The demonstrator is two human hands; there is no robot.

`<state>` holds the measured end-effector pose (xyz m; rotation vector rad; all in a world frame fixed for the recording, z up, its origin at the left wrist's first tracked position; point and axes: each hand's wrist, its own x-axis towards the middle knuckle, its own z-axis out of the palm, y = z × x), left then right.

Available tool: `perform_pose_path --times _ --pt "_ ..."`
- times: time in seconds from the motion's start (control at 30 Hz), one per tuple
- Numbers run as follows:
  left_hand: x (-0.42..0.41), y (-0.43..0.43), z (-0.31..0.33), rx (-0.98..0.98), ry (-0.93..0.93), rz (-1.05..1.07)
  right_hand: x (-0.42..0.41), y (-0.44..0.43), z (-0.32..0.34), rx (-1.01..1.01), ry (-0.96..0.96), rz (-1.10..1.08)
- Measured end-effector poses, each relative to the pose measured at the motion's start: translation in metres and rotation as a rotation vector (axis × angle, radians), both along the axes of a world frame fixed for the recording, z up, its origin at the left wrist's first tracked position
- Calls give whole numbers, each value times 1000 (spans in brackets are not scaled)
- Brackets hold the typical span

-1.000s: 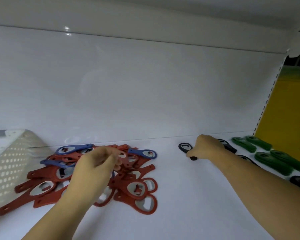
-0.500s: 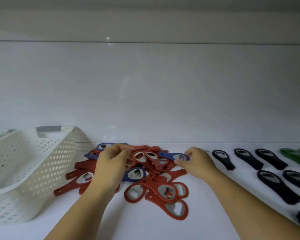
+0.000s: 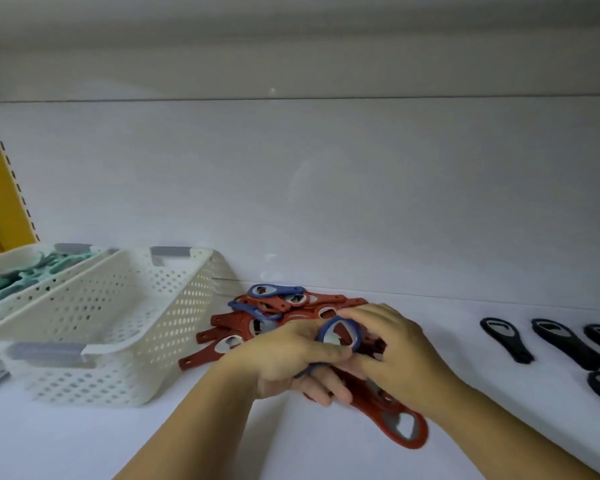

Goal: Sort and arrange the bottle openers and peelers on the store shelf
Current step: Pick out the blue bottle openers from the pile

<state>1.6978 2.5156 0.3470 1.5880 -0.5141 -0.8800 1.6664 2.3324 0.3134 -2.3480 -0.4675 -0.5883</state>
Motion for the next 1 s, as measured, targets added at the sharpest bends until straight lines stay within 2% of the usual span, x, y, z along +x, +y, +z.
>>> perform_pose_path --times 0.07,0.13,0.2,0.3,0.47,0.63,0.8,1.0 --pt "1 2 1 -27 -43 65 -1 1 -2 6 -28 -51" --pt "-2 8 4 -111 -27 249 3 -3 -4 21 -52 -128" --pt "-6 21 2 -248 42 434 12 -6 0 -62 -76 -173" --pt "-12 49 -8 -476 189 566 22 8 16 -265 79 -141" --pt "-19 70 -21 -669 512 753 39 39 38 -490 322 -23" --pt "-22 69 -18 -684 533 797 42 39 31 -493 357 -21" --pt "-20 71 -21 -637 627 755 39 44 25 -631 189 -74" --pt "-20 71 -24 -548 619 714 42 47 19 -600 244 -108"
